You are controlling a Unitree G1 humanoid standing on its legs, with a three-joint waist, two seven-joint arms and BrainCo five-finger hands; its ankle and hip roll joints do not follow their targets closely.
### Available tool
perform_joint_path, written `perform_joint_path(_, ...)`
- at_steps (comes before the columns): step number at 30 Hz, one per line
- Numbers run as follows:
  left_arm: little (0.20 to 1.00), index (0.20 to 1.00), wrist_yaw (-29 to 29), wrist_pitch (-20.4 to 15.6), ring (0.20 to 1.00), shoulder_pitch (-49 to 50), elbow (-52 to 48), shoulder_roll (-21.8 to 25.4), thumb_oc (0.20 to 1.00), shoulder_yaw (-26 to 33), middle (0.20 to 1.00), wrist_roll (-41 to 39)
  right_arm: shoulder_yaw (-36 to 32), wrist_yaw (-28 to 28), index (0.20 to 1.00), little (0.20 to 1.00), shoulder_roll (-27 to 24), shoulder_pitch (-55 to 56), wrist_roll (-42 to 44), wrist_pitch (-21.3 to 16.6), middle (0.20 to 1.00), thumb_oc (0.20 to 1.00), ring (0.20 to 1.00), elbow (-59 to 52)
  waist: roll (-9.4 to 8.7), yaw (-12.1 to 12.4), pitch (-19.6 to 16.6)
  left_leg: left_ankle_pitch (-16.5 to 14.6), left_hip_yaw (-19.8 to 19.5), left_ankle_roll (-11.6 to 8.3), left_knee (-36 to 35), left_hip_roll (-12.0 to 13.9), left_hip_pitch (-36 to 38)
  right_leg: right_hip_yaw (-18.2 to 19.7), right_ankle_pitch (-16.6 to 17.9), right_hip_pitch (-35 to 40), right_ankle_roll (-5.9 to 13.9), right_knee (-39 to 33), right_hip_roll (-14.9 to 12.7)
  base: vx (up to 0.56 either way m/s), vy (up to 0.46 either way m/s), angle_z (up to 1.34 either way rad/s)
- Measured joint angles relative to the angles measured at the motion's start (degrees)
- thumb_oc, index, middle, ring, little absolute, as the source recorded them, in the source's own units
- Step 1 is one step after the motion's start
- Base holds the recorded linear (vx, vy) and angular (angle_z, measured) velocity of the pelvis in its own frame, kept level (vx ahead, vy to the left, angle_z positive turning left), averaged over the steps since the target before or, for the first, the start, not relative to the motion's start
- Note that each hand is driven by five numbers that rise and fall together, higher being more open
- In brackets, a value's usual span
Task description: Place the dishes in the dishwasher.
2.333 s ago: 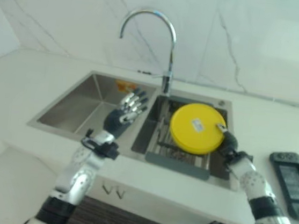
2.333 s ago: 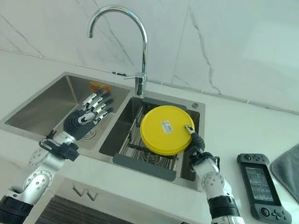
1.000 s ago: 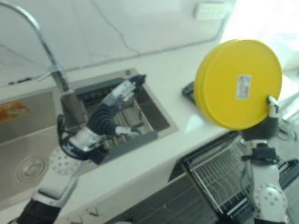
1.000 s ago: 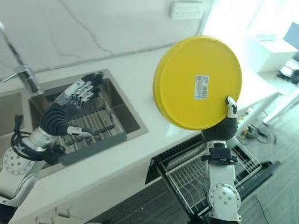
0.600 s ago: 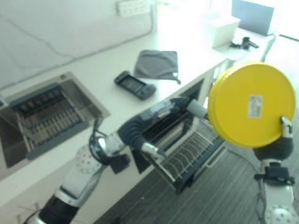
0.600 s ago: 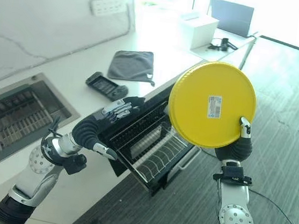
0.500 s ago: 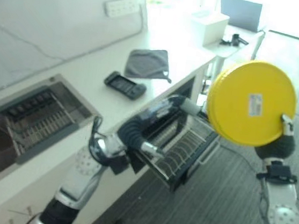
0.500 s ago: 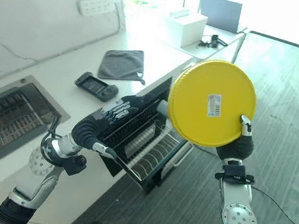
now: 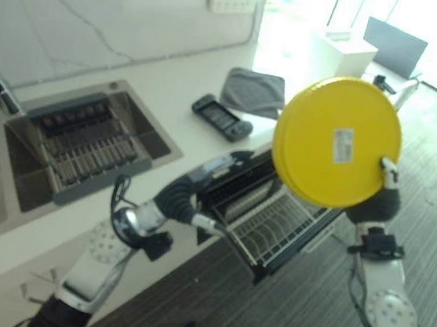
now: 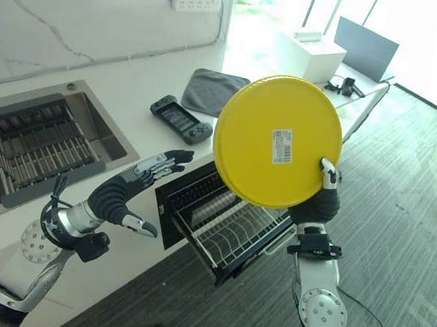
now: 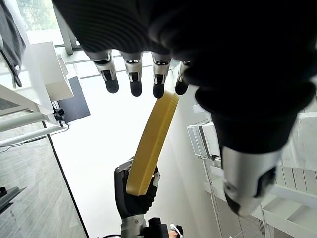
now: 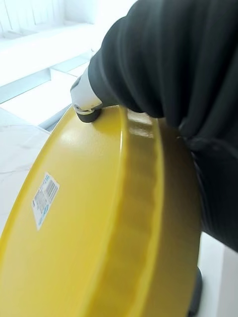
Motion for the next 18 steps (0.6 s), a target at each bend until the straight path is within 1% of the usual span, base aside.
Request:
perform_joint_path(1, 1.000, 1.000, 0.1, -0.6, 1.000, -1.1, 0.8, -0.5, 1.000, -0.6, 1.000, 0.0, -0.4, 0.4, 0.200, 0.200, 0.7, -0.6, -0.1, -1.6, 0.200, 0.200, 0.200, -0.2, 1.24, 0.2, 0.7, 0.0, 0.1, 0.25, 0.0, 0.7, 0.0, -0.2, -0.3, -3.0, 0.40, 6.1, -0.5, 0.10, 0.165, -0.12)
perform_joint_path(2, 1.000, 1.000, 0.0, -0.8, 1.000, -3.0, 2.4, -0.8, 1.000, -1.8, 1.000, 0.6, -1.4, 1.0, 0.200, 0.200, 2.0, -1.2, -0.2, -3.6, 0.200, 0.200, 0.200, -0.4, 2.87, -0.1, 1.9, 0.2, -0.2, 0.69, 0.1, 1.2, -0.1, -0.7, 0.3, -7.9, 1.29, 15.1, -1.8, 0.12, 0.090, 0.00)
perform_joint_path(3, 1.000, 1.000, -0.2, -0.8, 1.000, -4.1, 3.4, -0.9, 1.000, -2.3, 1.000, 1.1, -2.5, 1.3, 0.200, 0.200, 3.0, -1.4, -0.2, -5.1, 0.200, 0.200, 0.200, -0.5, 3.40, -0.4, 2.7, 0.2, -0.2, 1.73, 0.6, 1.1, 0.0, -0.4, 0.9, -12.4, 2.49, 24.4, -4.2, 0.15, -0.058, 0.22)
perform_joint_path(4, 1.000, 1.000, -0.1, -0.8, 1.000, -4.6, 4.2, -1.0, 1.000, -2.2, 1.000, 1.1, -3.6, 1.3, 0.200, 0.200, 3.0, -1.4, -0.3, -5.4, 0.200, 0.200, 0.200, -0.4, 3.16, -0.8, 2.8, -0.3, -0.5, 1.77, 1.2, 1.0, 0.1, 0.3, -0.3, -14.3, 1.96, 27.1, -5.5, 0.18, -0.176, 0.19)
perform_joint_path(5, 1.000, 1.000, -0.2, -0.8, 1.000, -4.8, 4.3, -0.8, 1.000, -2.0, 1.000, 1.0, -4.3, 1.5, 0.200, 0.200, 3.0, -1.8, -0.5, -5.4, 0.200, 0.200, 0.200, -0.4, 2.83, -0.6, 2.8, -0.6, -0.6, 1.58, 1.2, 0.9, 0.3, 0.1, -0.6, -14.2, 1.85, 25.3, -5.6, 0.18, -0.258, 0.26)
perform_joint_path(6, 1.000, 1.000, -0.1, -0.7, 1.000, -5.0, 4.2, -0.5, 1.000, -1.6, 1.000, 0.9, -4.5, 1.7, 0.200, 0.200, 2.9, -2.2, -1.0, -5.5, 0.200, 0.200, 0.200, -0.3, 2.42, -0.4, 2.7, -0.6, -0.9, 1.44, 1.3, 0.6, 0.3, 0.0, -1.0, -12.4, 1.06, 19.5, -5.4, 0.19, -0.364, 0.33)
perform_joint_path(7, 1.000, 1.000, -0.1, -0.6, 1.000, -6.1, 4.2, -0.1, 1.000, -1.6, 1.000, 0.9, -4.2, 1.9, 0.200, 0.200, 2.7, -2.5, -1.1, -5.2, 0.200, 0.200, 0.200, -0.2, 1.74, -0.1, 2.7, -0.7, -2.1, 1.15, 1.3, 0.2, 0.6, 0.5, -0.5, -8.2, 0.45, 6.9, -5.2, 0.17, -0.363, 0.34)
perform_joint_path(8, 1.000, 1.000, -0.1, -0.5, 1.000, -6.2, 4.1, -0.2, 1.000, -1.7, 1.000, 0.8, -3.8, 1.9, 0.200, 0.200, 2.7, -2.5, -1.3, -5.1, 0.200, 0.200, 0.200, -0.1, 1.56, 0.5, 2.7, -0.9, -2.4, 0.63, 1.3, 0.3, 1.0, 0.7, 0.0, -6.1, 0.51, 1.6, -5.2, 0.17, -0.383, 0.33)
perform_joint_path(9, 1.000, 1.000, -0.1, -0.4, 1.000, -6.2, 4.0, -0.3, 1.000, -1.7, 1.000, 0.7, -3.3, 2.0, 0.200, 0.200, 2.7, -2.5, -1.6, -5.1, 0.200, 0.200, 0.200, 0.2, 1.25, 0.8, 2.6, -1.1, -2.9, 0.02, 1.6, 0.4, 1.1, 1.3, 1.3, -4.4, 0.51, -2.1, -5.5, 0.09, -0.324, 0.20)
perform_joint_path(11, 1.000, 1.000, 0.0, -0.2, 1.000, -6.1, 4.1, -0.7, 1.000, -1.7, 1.000, 0.7, -1.9, 2.0, 0.200, 0.200, 2.6, -3.1, -2.3, -5.1, 0.200, 0.200, 0.200, 0.4, 0.58, 0.8, 2.6, -1.1, -3.9, -1.28, 1.8, 0.9, 1.2, 4.3, 4.9, -2.2, 0.97, -9.4, -6.7, 0.05, -0.371, 0.19)
perform_joint_path(12, 1.000, 1.000, 0.1, 0.2, 1.000, -6.3, 4.2, -1.2, 1.000, -1.8, 1.000, 0.7, -1.1, 2.0, 0.200, 0.200, 2.7, -3.8, -2.8, -5.1, 0.200, 0.200, 0.200, 0.7, 0.37, 0.7, 2.7, -1.1, -4.5, -2.43, 1.9, 1.7, 1.2, 6.9, 7.1, -2.2, 1.41, -10.6, -7.4, 0.03, -0.422, 0.24)
perform_joint_path(13, 1.000, 1.000, 0.1, 0.4, 1.000, -6.5, 4.2, -1.4, 1.000, -2.1, 1.000, 0.8, -0.5, 2.0, 0.200, 0.200, 2.7, -3.9, -3.2, -5.2, 0.200, 0.200, 0.200, 0.9, 0.11, 0.3, 2.5, -0.8, -5.6, -3.61, 1.9, 2.6, 1.2, 9.5, 8.8, -2.0, 1.63, -10.6, -7.5, 0.01, -0.423, 0.44)
perform_joint_path(14, 1.000, 1.000, 0.0, 0.6, 1.000, -6.6, 4.1, -1.3, 1.000, -1.9, 1.000, 0.9, 0.1, 1.8, 0.200, 0.200, 2.7, -3.9, -3.3, -5.2, 0.200, 0.200, 0.200, 1.2, -0.79, 0.0, 2.5, -0.5, -7.6, -5.18, 2.0, 3.4, 1.2, 12.7, 10.6, -1.3, 1.71, -10.5, -7.1, -0.04, -0.537, 0.74)
perform_joint_path(15, 1.000, 1.000, -0.2, 1.0, 1.000, -6.7, 4.0, -1.4, 1.000, -1.9, 1.000, 0.9, 0.1, 1.7, 0.200, 0.200, 2.7, -3.8, -3.3, -5.2, 0.200, 0.200, 0.200, 1.5, -1.62, -0.6, 2.4, -0.1, -9.8, -7.29, 2.1, 5.0, 0.9, 14.8, 8.1, 0.5, 3.50, -10.1, -5.7, -0.06, -0.460, 0.72)
perform_joint_path(16, 1.000, 1.000, -0.3, 1.4, 1.000, -6.5, 3.4, -1.4, 1.000, -1.9, 1.000, 1.0, 0.0, 1.5, 0.200, 0.200, 2.4, -4.0, -3.3, -5.3, 0.200, 0.200, 0.200, 1.6, -1.43, -0.4, 2.4, 0.7, -11.2, -8.94, 2.1, 7.1, 0.3, 15.1, 5.8, 0.9, 3.43, -10.1, -3.5, -0.11, -0.502, 0.67)
perform_joint_path(17, 1.000, 1.000, -0.7, 1.7, 1.000, -6.6, 3.3, -1.6, 1.000, -1.7, 1.000, 1.0, -0.1, 1.0, 0.200, 0.200, 1.7, -4.3, -3.3, -5.4, 0.200, 0.200, 0.200, 2.0, -1.01, -0.4, 2.4, 1.6, -12.8, -10.46, 2.0, 9.5, -0.5, 14.6, 4.2, 1.1, 2.60, -10.1, -1.2, -0.09, -0.365, 0.42)
perform_joint_path(18, 1.000, 1.000, -0.7, 2.1, 1.000, -6.4, 2.4, -1.8, 1.000, -1.8, 1.000, 1.0, -0.5, 0.0, 0.200, 0.200, 0.8, -4.4, -3.3, -5.3, 0.200, 0.200, 0.200, 2.1, -0.44, -0.4, 2.4, 2.4, -13.9, -11.17, 1.7, 12.1, -1.0, 14.2, 3.0, 1.1, 0.92, -10.1, 1.5, -0.07, -0.371, 0.36)
